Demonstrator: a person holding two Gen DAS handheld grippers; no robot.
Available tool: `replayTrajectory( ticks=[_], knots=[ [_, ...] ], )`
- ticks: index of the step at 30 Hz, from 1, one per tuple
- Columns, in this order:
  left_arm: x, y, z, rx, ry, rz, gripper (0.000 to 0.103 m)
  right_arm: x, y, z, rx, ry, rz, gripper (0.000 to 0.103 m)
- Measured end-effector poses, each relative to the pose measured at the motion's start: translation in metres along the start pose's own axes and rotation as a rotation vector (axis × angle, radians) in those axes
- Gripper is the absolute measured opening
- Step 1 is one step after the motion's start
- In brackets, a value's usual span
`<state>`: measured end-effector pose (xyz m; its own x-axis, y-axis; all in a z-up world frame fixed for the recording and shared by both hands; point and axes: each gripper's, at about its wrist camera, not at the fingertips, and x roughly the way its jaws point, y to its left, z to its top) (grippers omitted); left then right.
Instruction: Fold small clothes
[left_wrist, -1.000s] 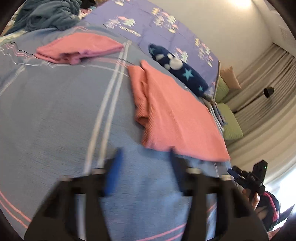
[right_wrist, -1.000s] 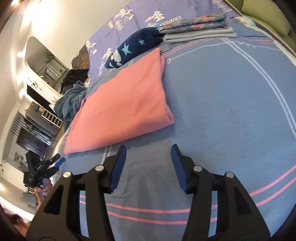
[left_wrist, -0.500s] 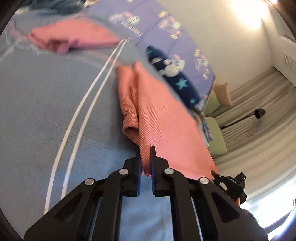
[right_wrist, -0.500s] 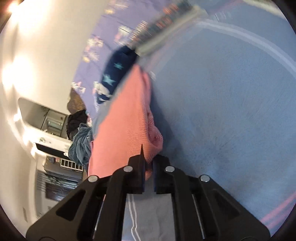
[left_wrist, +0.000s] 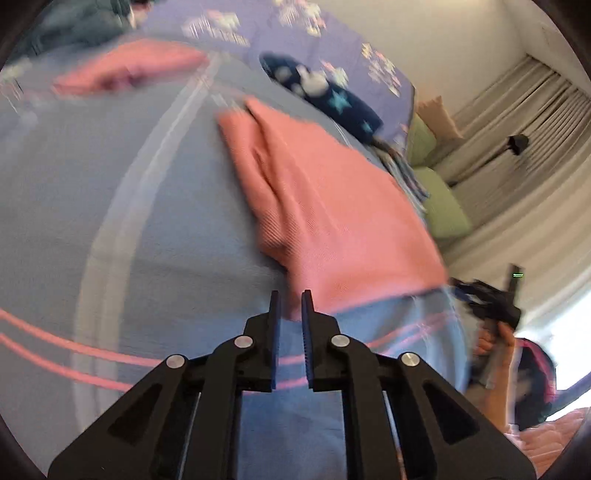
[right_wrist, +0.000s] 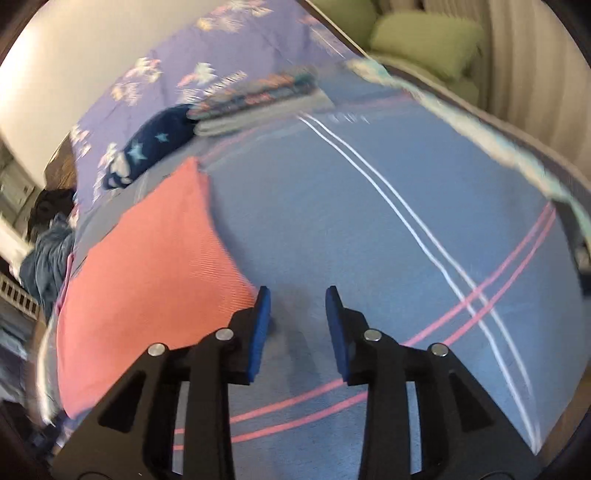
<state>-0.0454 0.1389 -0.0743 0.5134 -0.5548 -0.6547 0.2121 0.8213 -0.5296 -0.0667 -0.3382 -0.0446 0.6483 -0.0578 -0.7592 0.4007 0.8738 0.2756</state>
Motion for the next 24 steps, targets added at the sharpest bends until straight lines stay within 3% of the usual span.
replayTrajectory(
  ticks=[1,4,8,13,18,22,24],
  knots=[
    [-0.010,-0.001,0.003,0.045,-0.054,0.069,0.014,-0.004,0.018,0.000,-0.057,-0.016,0.029,0.033],
    [-0.020,0.005,0.017,0.066,-0.120,0.102,0.019,-0.010,0.073,-0.004,-0.240,-0.040,0.107,0.034],
    [-0.007,0.022,0.039,-0.002,-0.130,0.041,0.034,-0.008,0.179,-0.047,-0.597,0.020,0.322,0.041],
    [0.033,0.036,0.062,-0.039,-0.057,-0.023,0.035,0.001,0.263,-0.104,-0.871,0.085,0.420,0.046],
    [0.064,0.031,0.095,-0.005,-0.035,-0.034,0.035,0.001,0.298,-0.138,-1.040,0.085,0.429,0.048],
    [0.086,0.037,0.117,0.011,-0.020,-0.019,0.034,0.004,0.303,-0.136,-1.037,0.096,0.437,0.054],
    [0.097,0.045,0.130,-0.011,-0.033,0.022,0.012,0.006,0.300,-0.132,-0.995,0.111,0.426,0.054]
  ],
)
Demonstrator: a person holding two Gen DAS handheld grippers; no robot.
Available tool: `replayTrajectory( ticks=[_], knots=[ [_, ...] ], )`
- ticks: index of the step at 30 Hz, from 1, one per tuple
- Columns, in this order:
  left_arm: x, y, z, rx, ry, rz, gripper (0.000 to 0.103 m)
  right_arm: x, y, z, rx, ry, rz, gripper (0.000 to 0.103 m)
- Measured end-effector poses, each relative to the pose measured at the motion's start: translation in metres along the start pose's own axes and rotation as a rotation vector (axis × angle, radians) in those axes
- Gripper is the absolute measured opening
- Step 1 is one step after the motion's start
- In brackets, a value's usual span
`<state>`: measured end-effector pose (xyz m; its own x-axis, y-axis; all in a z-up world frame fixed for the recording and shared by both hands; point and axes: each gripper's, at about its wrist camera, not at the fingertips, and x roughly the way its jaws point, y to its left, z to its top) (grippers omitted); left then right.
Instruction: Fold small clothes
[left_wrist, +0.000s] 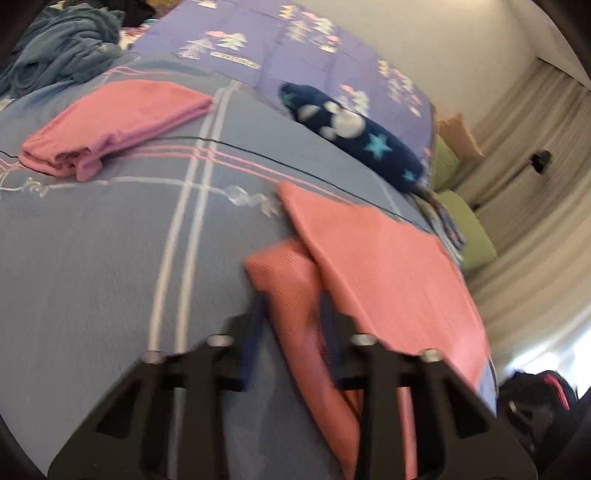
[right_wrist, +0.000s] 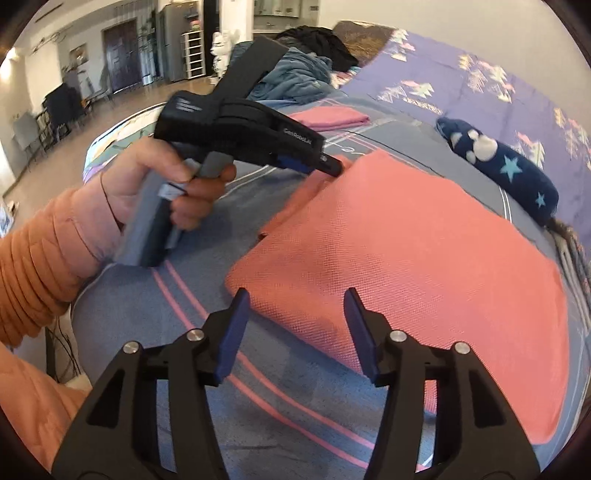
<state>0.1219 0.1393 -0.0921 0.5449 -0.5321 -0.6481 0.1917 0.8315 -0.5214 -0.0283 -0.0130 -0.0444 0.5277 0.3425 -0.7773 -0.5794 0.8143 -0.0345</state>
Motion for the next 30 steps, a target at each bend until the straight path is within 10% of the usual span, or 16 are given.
replayTrajectory(
  ticks=[13,22,30],
  knots=[
    [-0.009,0.049,0.003,-0.195,-0.073,-0.091,0.002,0.045,-0.020,0.040,0.153,-0.028,0.021,0.048],
    [-0.020,0.053,-0.008,-0.215,-0.105,-0.251,0.003,0.054,-0.043,0.033,0.231,0.018,0.280,0.038],
    [-0.041,-0.002,-0.006,0.017,-0.098,-0.325,0.003,0.017,0.002,-0.002,-0.057,0.011,0.076,0.037]
  ],
)
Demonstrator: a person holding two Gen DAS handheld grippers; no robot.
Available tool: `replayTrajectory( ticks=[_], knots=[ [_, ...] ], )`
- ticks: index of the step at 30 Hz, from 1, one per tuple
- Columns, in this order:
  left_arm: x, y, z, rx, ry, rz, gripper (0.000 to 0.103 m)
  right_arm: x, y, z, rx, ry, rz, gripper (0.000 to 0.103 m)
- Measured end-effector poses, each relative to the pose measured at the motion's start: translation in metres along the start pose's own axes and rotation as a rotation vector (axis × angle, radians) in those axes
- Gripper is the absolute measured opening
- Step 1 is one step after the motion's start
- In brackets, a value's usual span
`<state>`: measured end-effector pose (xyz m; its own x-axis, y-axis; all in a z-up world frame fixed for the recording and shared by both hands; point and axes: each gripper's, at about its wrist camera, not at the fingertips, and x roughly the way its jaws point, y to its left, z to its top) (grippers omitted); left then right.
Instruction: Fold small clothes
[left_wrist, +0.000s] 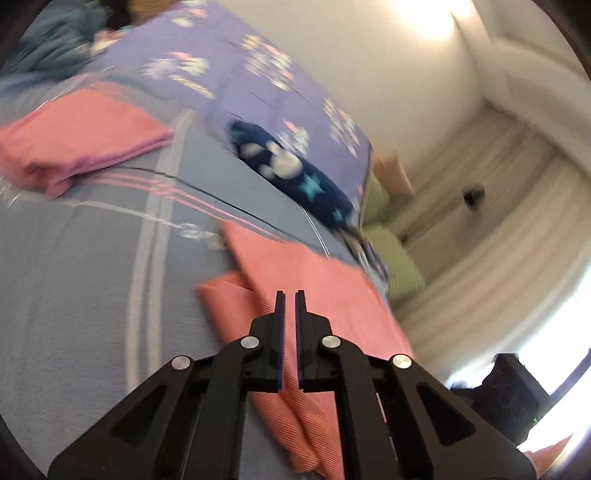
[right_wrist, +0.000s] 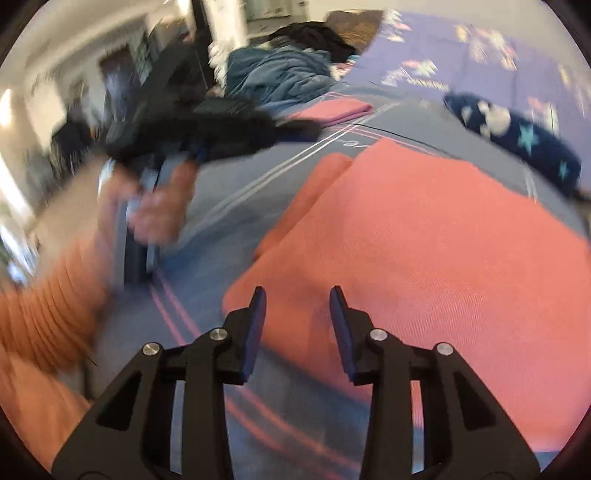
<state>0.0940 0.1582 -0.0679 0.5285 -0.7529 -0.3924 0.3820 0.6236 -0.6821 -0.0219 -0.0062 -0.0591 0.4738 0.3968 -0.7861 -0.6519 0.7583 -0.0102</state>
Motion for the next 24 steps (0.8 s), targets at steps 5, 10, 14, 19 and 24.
replayTrajectory(
  ticks=[5,10,14,19,24],
  knots=[
    [0.051,-0.012,0.001,0.083,0.170,0.177,0.011,0.012,0.046,0.000,-0.218,-0.023,-0.164,0.042],
    [0.062,-0.006,0.014,-0.001,0.199,0.082,0.000,0.024,0.041,0.008,-0.171,-0.027,-0.180,0.006],
    [0.027,-0.010,0.030,-0.060,0.066,-0.061,0.000,-0.003,0.014,0.014,-0.045,-0.121,-0.068,0.005],
    [0.022,0.002,0.020,-0.042,0.052,0.020,0.000,-0.002,-0.001,0.009,0.063,-0.085,0.041,0.005],
    [0.033,0.037,-0.005,-0.152,0.111,0.047,0.000,0.003,0.007,0.008,0.057,-0.073,0.038,0.007]
  ],
)
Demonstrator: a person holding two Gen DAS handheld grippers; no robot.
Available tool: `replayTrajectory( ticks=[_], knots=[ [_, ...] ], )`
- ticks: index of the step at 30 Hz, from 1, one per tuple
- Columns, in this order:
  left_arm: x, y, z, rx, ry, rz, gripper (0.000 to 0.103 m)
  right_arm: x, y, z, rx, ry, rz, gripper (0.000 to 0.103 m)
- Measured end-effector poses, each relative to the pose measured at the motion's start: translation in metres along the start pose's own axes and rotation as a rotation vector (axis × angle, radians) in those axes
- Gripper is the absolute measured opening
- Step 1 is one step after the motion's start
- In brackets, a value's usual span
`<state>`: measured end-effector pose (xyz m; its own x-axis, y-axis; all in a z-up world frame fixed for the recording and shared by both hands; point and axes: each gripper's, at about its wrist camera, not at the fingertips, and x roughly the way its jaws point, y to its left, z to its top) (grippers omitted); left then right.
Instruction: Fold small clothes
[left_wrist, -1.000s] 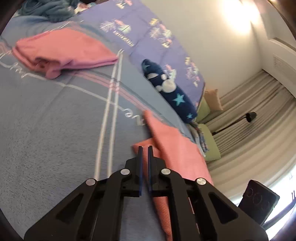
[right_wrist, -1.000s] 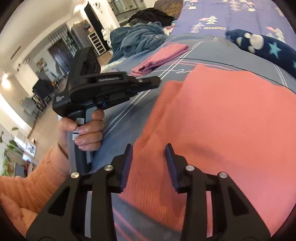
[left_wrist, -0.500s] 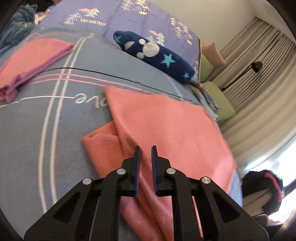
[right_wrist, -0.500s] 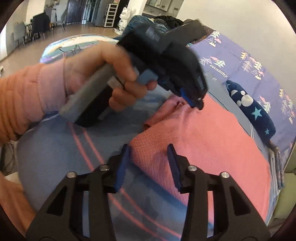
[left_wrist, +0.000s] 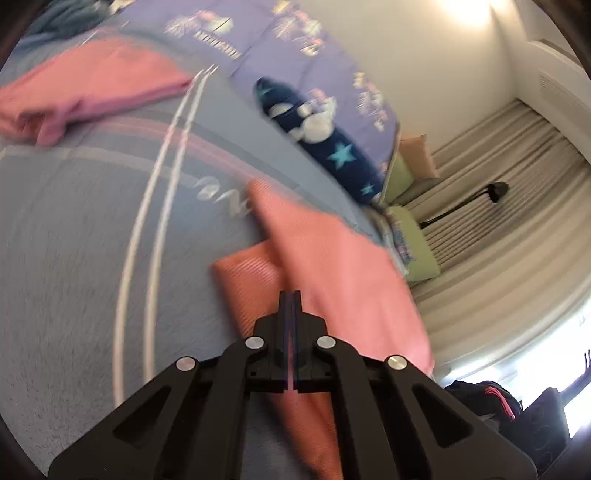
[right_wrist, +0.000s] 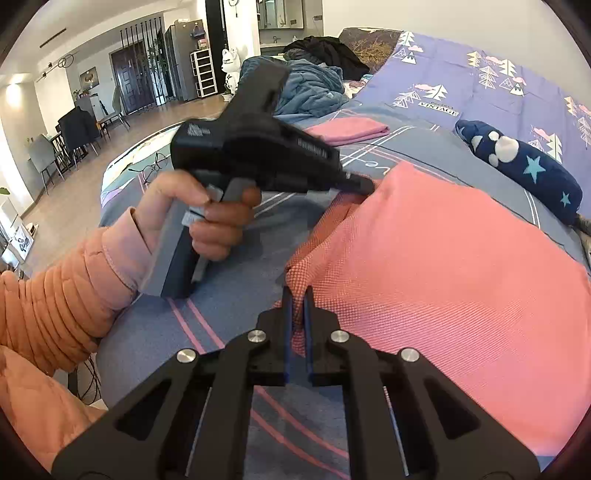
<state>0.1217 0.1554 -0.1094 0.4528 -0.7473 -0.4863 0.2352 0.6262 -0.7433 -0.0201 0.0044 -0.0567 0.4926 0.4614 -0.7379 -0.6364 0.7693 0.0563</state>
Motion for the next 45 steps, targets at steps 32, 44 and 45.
replayTrajectory(
  ticks=[32,44,45],
  knots=[
    [-0.004,0.000,-0.006,0.021,-0.006,-0.051,0.033,0.002,0.016,0.004,-0.104,-0.049,-0.212,0.007],
    [-0.019,-0.014,-0.009,0.040,-0.011,0.000,0.056,-0.001,0.009,0.005,-0.066,-0.053,-0.188,0.007],
    [-0.026,-0.016,-0.010,0.040,-0.020,0.000,0.059,-0.001,0.009,0.004,-0.061,-0.054,-0.184,0.007]
  ],
)
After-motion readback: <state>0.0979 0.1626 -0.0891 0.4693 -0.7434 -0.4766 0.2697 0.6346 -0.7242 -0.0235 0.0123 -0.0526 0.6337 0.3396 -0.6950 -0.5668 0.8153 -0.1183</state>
